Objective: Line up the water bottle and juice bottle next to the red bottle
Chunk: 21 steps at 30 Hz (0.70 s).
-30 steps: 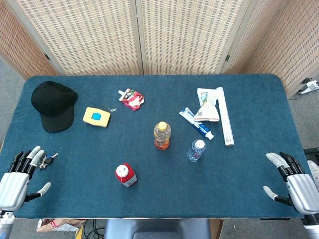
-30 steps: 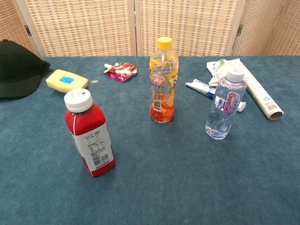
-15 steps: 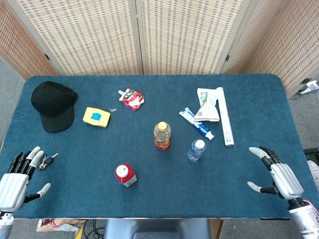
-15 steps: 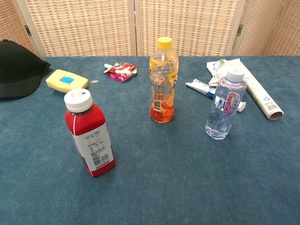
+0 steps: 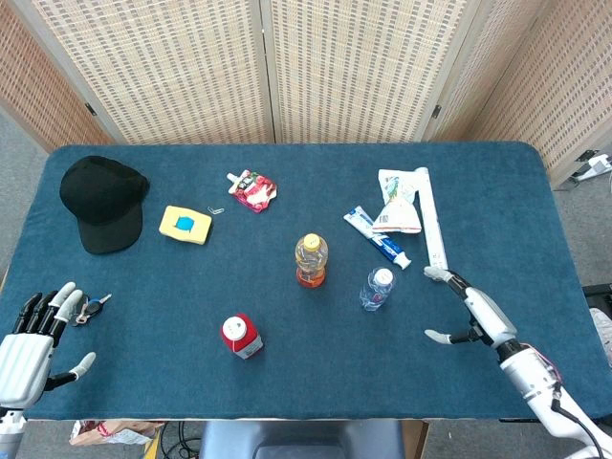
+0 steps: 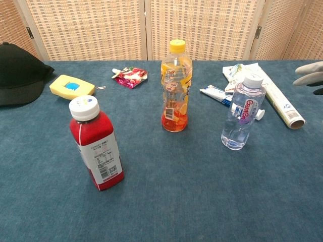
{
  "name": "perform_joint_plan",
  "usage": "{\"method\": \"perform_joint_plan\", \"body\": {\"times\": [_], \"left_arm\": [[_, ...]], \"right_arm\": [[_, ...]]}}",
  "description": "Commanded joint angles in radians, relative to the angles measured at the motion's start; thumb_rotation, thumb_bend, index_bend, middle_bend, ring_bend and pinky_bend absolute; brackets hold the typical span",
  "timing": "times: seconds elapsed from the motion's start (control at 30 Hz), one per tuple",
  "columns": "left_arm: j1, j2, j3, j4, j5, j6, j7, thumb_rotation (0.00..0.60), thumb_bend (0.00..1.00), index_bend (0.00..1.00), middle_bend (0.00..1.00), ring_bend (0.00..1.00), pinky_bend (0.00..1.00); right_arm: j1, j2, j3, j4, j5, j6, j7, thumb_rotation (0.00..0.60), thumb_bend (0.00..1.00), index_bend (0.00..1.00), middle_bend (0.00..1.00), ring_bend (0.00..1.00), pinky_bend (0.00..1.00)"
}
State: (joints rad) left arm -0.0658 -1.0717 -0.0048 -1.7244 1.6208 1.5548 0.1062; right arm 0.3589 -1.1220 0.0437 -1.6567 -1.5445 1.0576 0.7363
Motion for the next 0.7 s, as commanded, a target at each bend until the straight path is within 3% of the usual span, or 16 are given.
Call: {"method": "perform_joint_plan", "body": {"times": [0.03,0.7], "left_arm": [[0.001,0.0,0.0,0.0,0.0,0.0,0.001,0.6,0.19,0.05,0.04,0.02,0.01],[0.002,0.007,0.002,-0.006,0.005,0.001,0.003,0.6,0.19,0.05,0.04,0.02,0.01]], "right_arm": [[0.028,-0.041,0.015,0.031,0.014,-0.026,0.021,0.6,0.16,0.14,0.14,0.05,0.09],[0.155,-0.249,0.045,0.216,0.056,-0.136,0.112,0.6,0.17,0.14,0.17,0.06,0.09]]}}
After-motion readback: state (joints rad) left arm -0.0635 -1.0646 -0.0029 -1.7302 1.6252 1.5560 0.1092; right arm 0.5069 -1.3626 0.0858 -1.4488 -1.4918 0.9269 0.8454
